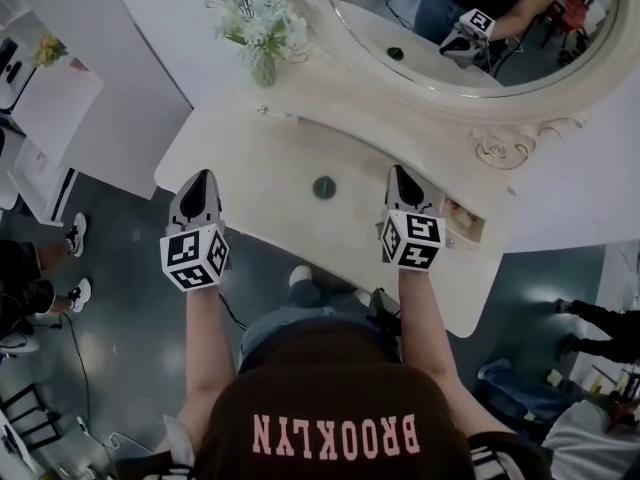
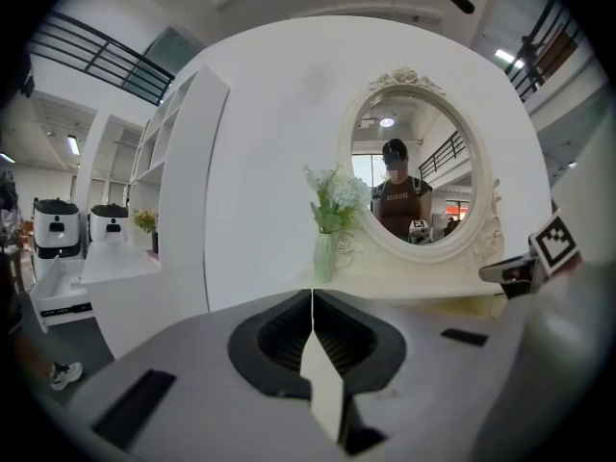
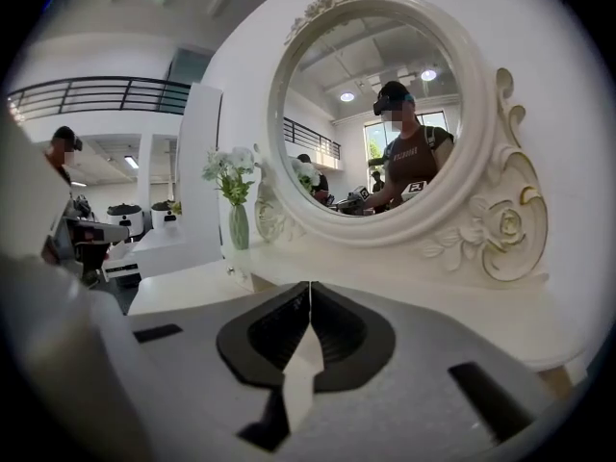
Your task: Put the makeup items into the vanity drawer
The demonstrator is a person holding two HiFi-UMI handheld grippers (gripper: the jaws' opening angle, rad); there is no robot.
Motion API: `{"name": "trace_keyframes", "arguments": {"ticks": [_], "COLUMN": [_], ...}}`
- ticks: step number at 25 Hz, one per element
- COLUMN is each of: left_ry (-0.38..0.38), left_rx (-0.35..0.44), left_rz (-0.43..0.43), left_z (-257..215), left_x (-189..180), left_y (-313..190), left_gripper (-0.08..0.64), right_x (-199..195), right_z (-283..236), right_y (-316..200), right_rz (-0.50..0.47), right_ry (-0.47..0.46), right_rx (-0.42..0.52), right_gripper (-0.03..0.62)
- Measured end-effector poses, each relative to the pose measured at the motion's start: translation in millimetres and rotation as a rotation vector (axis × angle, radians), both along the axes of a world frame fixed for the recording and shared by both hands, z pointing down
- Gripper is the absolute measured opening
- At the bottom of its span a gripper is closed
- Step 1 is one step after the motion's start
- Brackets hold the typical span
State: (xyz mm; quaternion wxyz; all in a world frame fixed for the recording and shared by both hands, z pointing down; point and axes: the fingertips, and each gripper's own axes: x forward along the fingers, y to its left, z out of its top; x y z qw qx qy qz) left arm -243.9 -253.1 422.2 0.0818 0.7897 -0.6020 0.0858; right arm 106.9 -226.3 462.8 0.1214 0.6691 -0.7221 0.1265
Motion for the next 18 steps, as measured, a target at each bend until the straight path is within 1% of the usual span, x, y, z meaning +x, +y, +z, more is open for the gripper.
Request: {"name": "trace_keyframes", "arguments": {"ticks": [3,9,16,17,18], "left_ry": [0.007,0.017,0.022,0.024,0.024], "left_rx": [-0.007,-0.035,-0.070,-0.075,-0.079], "left_rz": [-0.023,-0.092,-0.120,-0.119,-0.116], "left_z": [4.8,16.8,31.7,33.9,35.9], "left_x": [-19.9,-57.1,-77.7,-78.0,-77.5], "left_y": [-1.0,8.7,8.0,6.9,5.6], "left_gripper": [0.006,0.006,0.006,0.006,0.006], "right_x": [-25.8,-69.7,-105.7,-110.6,-115.1], "right_z": [4.6,19.0,34.7,38.5,43.8], "right_y": [-7.7,-19.7,-29.9,-30.4,-30.6], "right_rz": [-0.039,-0.129,-0.202,-0.217,-0.233], "right_ry": [-0.001,-0.005,-0.031,-0.035,-0.037], "right_rx": [-0.004,-0.044,-0.084,-0.098,-0.118], "right_gripper": [0.000,0.000,0.002,0.044,0.144]}}
